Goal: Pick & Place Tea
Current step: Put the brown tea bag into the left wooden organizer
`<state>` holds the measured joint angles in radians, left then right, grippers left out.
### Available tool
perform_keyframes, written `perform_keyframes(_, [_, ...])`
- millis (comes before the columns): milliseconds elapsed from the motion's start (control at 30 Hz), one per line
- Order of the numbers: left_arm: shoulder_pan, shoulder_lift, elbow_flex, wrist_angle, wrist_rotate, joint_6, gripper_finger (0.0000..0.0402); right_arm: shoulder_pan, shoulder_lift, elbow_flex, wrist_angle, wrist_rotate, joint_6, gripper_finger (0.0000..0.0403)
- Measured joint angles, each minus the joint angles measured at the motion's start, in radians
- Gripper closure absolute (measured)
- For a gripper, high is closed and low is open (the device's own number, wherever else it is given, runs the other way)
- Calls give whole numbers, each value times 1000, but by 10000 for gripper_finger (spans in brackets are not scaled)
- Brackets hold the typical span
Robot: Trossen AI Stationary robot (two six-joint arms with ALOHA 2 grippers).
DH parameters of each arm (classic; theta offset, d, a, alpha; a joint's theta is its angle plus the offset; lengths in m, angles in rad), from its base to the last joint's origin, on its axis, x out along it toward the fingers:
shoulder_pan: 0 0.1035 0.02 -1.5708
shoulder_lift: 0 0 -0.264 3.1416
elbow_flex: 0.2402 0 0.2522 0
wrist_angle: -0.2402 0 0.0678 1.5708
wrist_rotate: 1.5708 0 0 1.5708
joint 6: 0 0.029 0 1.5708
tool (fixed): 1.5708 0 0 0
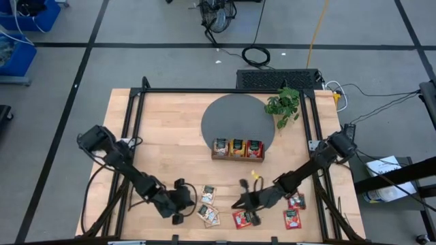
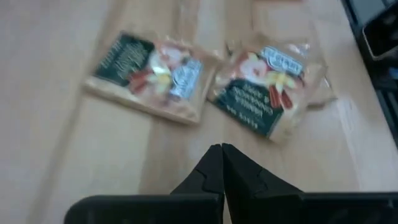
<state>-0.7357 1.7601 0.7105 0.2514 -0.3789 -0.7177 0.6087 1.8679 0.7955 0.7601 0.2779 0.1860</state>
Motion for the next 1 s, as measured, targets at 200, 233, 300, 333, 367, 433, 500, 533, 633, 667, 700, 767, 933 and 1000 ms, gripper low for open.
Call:
perform_keyframes(200, [-4,36,0,57,48,-15,383,-27,140,198,-56,-120,-90,403])
perform_keyframes(233, [-7,36,-1,59,48,-15,384,-31,167,217,-63,-122,-95,403])
perform_keyframes(300, [-13,36,0,57,44,-14,393,-39,226,266,-65,-127,-98,403])
perform_keyframes(333, [-17,36,0,58,42,-9,396,-40,251,282,-64,-126,-98,403])
perform_keyframes(367, [-23,36,0,62,40,-2,397,-40,269,300,-68,-126,-104,403])
perform_keyframes(433, [-32,36,0,72,38,3,394,-41,304,335,-61,-125,-117,403])
perform_keyframes(500, [-37,36,0,73,38,9,386,-40,316,354,-66,-125,-135,403])
perform_keyframes(533, [-39,36,0,70,37,9,383,-40,322,365,-63,-124,-138,403])
perform_keyframes(633, [-40,36,0,72,21,13,382,-39,319,371,-62,-122,-153,403])
perform_keyframes(667, [-40,36,0,72,16,17,385,-39,319,373,-60,-122,-154,403])
perform_keyframes(700, [-40,36,0,73,10,22,389,-39,319,374,-60,-122,-154,403])
perform_keyframes(767, [-40,36,0,89,8,48,397,-41,319,374,-54,-122,-154,403])
perform_keyframes(933, [-40,36,0,126,1,99,383,-58,340,374,-51,-126,-152,403])
perform_keyframes(1000, [-40,36,0,125,-17,122,374,-62,347,373,-62,-125,-150,403])
